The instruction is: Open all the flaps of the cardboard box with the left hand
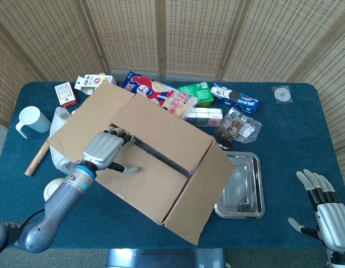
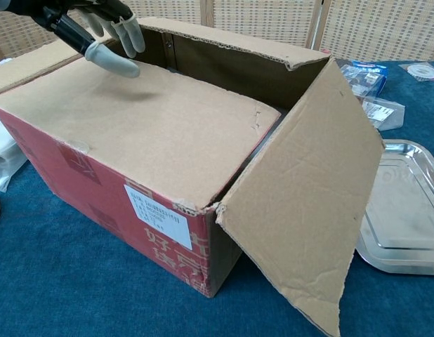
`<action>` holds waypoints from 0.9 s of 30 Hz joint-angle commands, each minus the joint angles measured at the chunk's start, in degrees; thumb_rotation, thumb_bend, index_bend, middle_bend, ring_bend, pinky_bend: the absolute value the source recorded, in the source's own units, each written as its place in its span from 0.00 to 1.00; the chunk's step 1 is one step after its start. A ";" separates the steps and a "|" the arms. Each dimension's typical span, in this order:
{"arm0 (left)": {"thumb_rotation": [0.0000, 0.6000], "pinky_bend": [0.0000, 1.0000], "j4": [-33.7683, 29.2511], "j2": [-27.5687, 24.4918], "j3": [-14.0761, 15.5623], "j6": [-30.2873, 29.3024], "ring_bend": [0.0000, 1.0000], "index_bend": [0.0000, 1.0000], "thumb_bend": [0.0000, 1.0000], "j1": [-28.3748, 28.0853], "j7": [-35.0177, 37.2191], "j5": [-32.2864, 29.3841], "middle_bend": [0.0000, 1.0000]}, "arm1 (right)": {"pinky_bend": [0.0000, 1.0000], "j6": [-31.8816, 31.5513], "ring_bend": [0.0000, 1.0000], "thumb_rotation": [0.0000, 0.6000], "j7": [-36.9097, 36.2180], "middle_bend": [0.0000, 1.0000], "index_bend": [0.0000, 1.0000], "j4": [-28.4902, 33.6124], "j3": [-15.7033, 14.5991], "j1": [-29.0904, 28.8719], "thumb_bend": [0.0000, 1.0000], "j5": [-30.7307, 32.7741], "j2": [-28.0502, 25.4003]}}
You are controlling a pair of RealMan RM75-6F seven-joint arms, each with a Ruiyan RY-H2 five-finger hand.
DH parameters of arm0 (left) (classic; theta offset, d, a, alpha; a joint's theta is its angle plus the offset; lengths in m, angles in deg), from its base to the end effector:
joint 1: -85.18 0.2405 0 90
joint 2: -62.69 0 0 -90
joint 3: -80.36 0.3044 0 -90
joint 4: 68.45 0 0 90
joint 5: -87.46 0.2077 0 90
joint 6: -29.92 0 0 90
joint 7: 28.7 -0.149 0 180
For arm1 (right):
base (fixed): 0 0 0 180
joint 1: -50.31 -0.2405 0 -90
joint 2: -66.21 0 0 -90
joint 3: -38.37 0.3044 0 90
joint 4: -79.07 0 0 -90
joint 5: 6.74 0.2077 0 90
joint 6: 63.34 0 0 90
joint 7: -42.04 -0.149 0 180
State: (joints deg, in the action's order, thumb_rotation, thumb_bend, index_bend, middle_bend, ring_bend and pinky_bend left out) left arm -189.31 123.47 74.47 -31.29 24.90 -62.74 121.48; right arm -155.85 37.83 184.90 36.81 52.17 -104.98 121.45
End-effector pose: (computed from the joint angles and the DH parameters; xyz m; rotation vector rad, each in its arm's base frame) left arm -0.0897 0.3649 0.1146 -1.9202 -0.9315 -0.7646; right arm -0.3019 -0.1324 0.2136 1.4041 -0.9796 1.0879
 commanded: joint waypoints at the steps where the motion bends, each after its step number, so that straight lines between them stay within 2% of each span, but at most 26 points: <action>1: 0.50 0.14 0.10 0.21 -0.07 -0.19 0.00 0.21 0.00 -0.03 -0.32 -0.09 0.00 | 0.00 0.02 0.00 1.00 0.02 0.00 0.00 0.00 -0.02 0.01 0.00 -0.01 0.00; 7: 0.50 0.12 0.54 1.02 -0.58 -1.26 0.00 0.13 0.00 0.03 -0.80 0.85 0.00 | 0.00 -0.02 0.00 1.00 0.07 0.00 0.00 0.03 0.03 0.01 0.00 0.04 0.01; 11: 0.50 0.08 1.03 1.89 -0.69 -3.60 0.00 0.07 0.00 1.09 -0.86 4.97 0.00 | 0.00 -0.15 0.00 1.00 -0.11 0.00 0.00 0.03 0.02 0.07 0.00 0.00 -0.09; 20: 0.48 0.06 1.20 2.51 -0.99 -8.29 0.00 0.07 0.00 3.28 -2.66 8.87 0.00 | 0.00 -0.29 0.00 1.00 -0.21 0.00 0.00 0.07 -0.05 0.14 0.00 -0.22 -0.17; 27: 0.47 0.05 2.25 2.91 -2.02 -8.17 0.00 0.07 0.00 3.65 -2.99 8.68 0.00 | 0.00 0.17 0.00 1.00 0.46 0.00 0.00 0.11 -0.10 -0.02 0.00 -0.24 0.10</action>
State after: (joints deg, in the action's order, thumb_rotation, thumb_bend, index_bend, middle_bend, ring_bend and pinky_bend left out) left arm -187.18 126.31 72.55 -39.58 28.58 -65.67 130.25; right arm -155.69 38.28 185.00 36.70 52.15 -105.22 121.54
